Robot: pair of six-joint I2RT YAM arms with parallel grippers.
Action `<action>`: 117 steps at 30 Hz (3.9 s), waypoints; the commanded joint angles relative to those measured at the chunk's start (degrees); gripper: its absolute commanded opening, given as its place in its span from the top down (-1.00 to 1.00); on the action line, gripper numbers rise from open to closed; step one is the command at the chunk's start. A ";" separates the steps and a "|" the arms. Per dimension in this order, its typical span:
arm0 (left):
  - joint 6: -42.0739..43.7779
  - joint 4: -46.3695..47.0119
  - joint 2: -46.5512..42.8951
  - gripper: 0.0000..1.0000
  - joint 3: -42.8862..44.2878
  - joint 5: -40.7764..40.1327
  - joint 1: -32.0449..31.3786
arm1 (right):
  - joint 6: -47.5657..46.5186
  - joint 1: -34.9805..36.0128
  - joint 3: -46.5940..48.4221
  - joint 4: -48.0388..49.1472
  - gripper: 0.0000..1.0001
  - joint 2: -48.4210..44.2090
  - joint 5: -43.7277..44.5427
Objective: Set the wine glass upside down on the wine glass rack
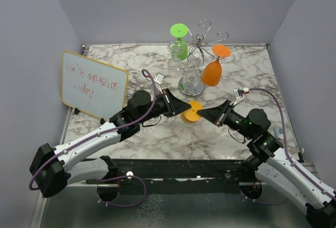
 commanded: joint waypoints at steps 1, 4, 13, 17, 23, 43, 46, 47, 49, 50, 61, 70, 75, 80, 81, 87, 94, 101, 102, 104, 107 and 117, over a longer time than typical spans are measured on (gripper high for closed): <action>1.04 -6.88 -0.44 0.57 3.27 -3.36 -0.26 | -0.41 0.33 0.09 -0.14 0.99 -1.39 1.26; 2.25 -10.09 -1.46 0.17 3.53 -6.76 -0.25 | -3.32 0.33 1.70 -5.74 0.99 -2.85 6.32; 8.48 -20.37 -4.56 -0.49 5.29 -17.15 -0.25 | -9.92 0.30 4.97 -23.06 0.99 -3.35 29.62; 10.23 -22.69 -5.97 -0.55 5.62 -20.24 -0.25 | -12.13 0.28 8.29 -30.37 0.99 1.56 41.85; 11.15 -22.68 -6.77 -0.56 5.11 -22.69 -0.25 | -12.72 0.22 9.67 -32.41 0.99 3.60 51.66; 13.38 -20.25 -12.33 -0.57 2.55 -22.82 -0.25 | -20.34 -29.38 26.53 -18.59 0.99 23.84 31.88; 14.83 -20.51 -12.33 -0.57 2.76 -21.48 -0.25 | -19.48 -34.67 31.61 -15.58 0.99 31.20 24.10; 15.54 -20.76 -12.31 -0.57 2.95 -20.65 -0.25 | -19.43 -35.21 33.48 -14.62 0.99 33.42 22.70; 16.71 -21.36 -12.17 -0.57 3.43 -19.48 -0.26 | -19.83 -35.30 37.86 -13.33 0.99 37.68 20.25; 17.23 -21.66 -12.21 -0.57 3.55 -19.25 -0.25 | -19.95 -35.96 40.35 -13.15 0.99 39.78 19.26; 20.54 -23.21 -12.79 -0.58 4.00 -19.68 -0.25 | -17.44 -39.73 60.91 -10.48 0.99 55.13 5.82; 20.66 -23.25 -13.00 -0.58 3.73 -19.73 -0.25 | -14.20 -39.96 64.72 -5.02 0.99 59.14 -11.36; 20.26 -23.34 -13.42 -0.59 2.72 -19.44 -0.25 | -13.55 -38.29 65.78 -2.68 0.99 60.24 -15.03; 20.32 -23.21 -14.16 -0.60 1.41 -20.40 -0.25 | -13.84 -35.77 66.12 -2.91 0.99 60.89 -14.64; 20.57 -23.63 -14.09 -0.60 1.53 -20.89 -0.25 | -13.71 -35.63 65.92 -2.97 0.99 60.87 -14.40; 21.67 -24.75 -13.93 -0.61 1.63 -22.13 -0.26 | -12.82 -33.98 65.01 -3.16 0.99 60.46 -14.65; 21.54 -24.74 -13.59 -0.61 1.23 -22.32 -0.25 | -12.20 -33.68 64.85 -5.60 0.99 59.40 -15.96; 21.20 -25.16 -13.79 -0.61 1.05 -22.34 -0.25 | -11.75 -33.69 65.40 -9.05 0.99 57.66 -17.47; 21.11 -25.25 -13.85 -0.61 0.99 -22.36 -0.25 | -11.73 -33.68 65.47 -9.38 0.99 57.59 -17.63; 20.87 -25.48 -14.15 -0.61 0.89 -22.36 -0.25 | -11.81 -33.70 65.59 -9.84 0.99 57.47 -18.13; 20.54 -25.77 -14.56 -0.61 0.66 -22.57 -0.26 | -11.95 -33.70 65.60 -10.99 0.99 56.98 -18.17; 20.22 -27.64 -16.74 -0.61 0.13 -24.41 -0.25 | -12.19 -33.68 63.50 -13.09 0.99 52.74 -13.05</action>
